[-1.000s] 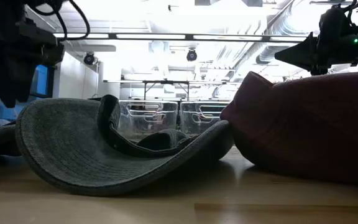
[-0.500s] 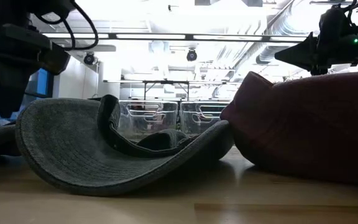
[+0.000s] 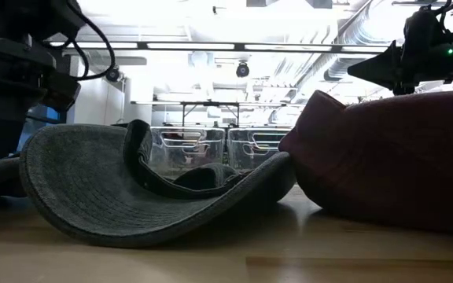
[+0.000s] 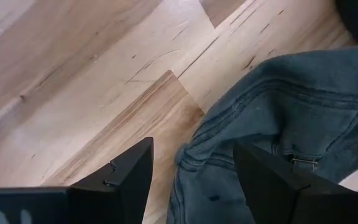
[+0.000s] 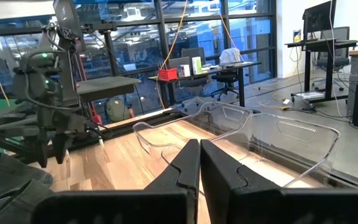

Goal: Pick & Place hat
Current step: Put the left black cap into the left transparent bin

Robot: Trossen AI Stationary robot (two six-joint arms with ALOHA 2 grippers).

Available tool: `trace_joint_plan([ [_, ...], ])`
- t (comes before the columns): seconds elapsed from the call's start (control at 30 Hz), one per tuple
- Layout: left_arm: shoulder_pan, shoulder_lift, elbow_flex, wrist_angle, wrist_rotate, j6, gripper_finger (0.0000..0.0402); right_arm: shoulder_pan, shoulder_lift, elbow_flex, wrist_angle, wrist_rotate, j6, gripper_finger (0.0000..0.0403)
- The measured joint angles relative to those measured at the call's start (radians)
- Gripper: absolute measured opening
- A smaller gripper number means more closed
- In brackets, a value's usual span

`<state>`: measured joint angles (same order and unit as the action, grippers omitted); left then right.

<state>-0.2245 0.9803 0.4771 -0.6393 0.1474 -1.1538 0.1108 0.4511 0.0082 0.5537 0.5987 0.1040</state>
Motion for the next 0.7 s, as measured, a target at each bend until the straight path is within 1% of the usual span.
trace_joint_plan([
  [0.17, 0.031, -0.018, -0.072, 0.088, 0.082, 0.002, 0.0213, 0.0, 0.0, 0.0, 0.0, 0.0, 0.0, 0.0005],
  [0.4, 0.03, -0.018, -0.123, 0.127, 0.094, -0.006, 0.0213, 0.0, 0.0, 0.0, 0.0, 0.0, 0.0, 0.0007],
  [0.6, 0.03, -0.018, -0.147, 0.192, 0.161, -0.006, 0.0213, 0.0, 0.0, 0.0, 0.0, 0.0, 0.0, 0.0009],
  [0.7, 0.03, -0.018, -0.148, 0.193, 0.169, -0.005, 0.0213, 0.0, 0.0, 0.0, 0.0, 0.0, 0.0, 0.0008],
])
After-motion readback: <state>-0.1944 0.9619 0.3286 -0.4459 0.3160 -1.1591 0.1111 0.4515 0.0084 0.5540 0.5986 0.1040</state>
